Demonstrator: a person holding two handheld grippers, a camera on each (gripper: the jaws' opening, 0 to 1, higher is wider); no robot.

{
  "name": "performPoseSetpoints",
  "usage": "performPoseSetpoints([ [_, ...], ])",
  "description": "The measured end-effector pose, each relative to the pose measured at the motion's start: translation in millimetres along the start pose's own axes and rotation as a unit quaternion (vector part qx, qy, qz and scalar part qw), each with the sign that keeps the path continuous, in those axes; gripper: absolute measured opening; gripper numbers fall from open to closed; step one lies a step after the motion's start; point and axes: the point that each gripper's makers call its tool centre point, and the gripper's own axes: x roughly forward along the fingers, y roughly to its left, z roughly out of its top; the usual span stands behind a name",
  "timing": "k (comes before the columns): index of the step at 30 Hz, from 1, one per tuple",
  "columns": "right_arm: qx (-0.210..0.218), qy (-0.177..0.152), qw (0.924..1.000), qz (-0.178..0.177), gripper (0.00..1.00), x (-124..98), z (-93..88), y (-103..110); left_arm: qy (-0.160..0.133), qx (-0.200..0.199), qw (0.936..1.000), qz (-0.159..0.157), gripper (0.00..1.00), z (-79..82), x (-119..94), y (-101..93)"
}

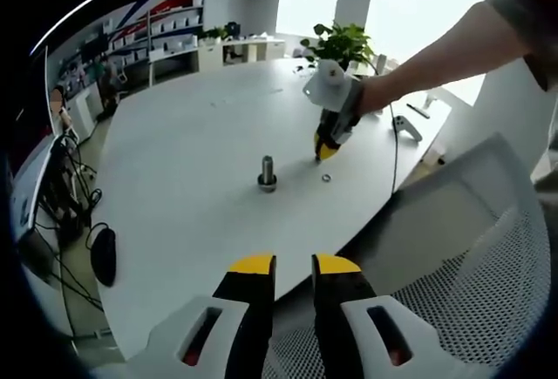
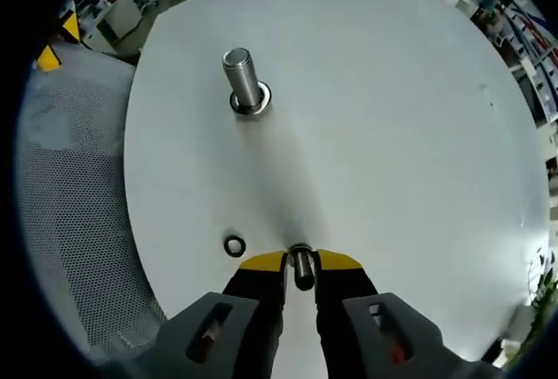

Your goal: Place the washer onto the threaded stud by aligning its center hole with the stud, sliding it down to the base, and recovering from edge contact or off-axis alignment until the washer reaches the visible bottom stop.

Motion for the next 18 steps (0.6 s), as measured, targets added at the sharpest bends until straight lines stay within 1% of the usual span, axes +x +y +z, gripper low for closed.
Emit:
performPoseSetpoints([
  [1,-0.001,0.001,1.0000,0.000,0.14,1.0,-1.2,0.0,0.000,0.000,1.0000,-0.001,0.14,-0.3,0.3,0.0],
  [2,-0.001,-0.005,1.0000,-0.002,0.14,0.3,1.3,-1.2,0.000,0.000,1.0000,-0.001,0.14,-0.2,0.4,0.1],
  [3,0.003,-0.004,1.0000,-0.003,0.14,-0.4,1.1,-2.2,-0.001,0.000,1.0000,0.000,0.14,0.1,0.4,0.3],
  [7,-0.002,0.000,1.0000,-0.003,0.16,-2.0,-1.0,-3.6,-0.002,-0.003,1.0000,0.000,0.14,0.8,0.1,0.7],
  [10,0.019,-0.011,0.9997,-0.005,0.19,-6.1,-1.3,-4.9,-0.001,-0.002,1.0000,-0.001,0.14,0.4,0.6,0.1],
  [14,0.023,-0.005,0.9997,-0.010,0.19,-9.9,-9.6,-4.6,0.002,-0.001,1.0000,-0.001,0.14,-0.9,0.7,-0.2],
  [18,0.028,-0.009,0.9994,-0.016,0.19,-16.7,-14.6,-4.3,0.000,-0.003,1.0000,0.000,0.14,-0.4,-0.1,0.4],
])
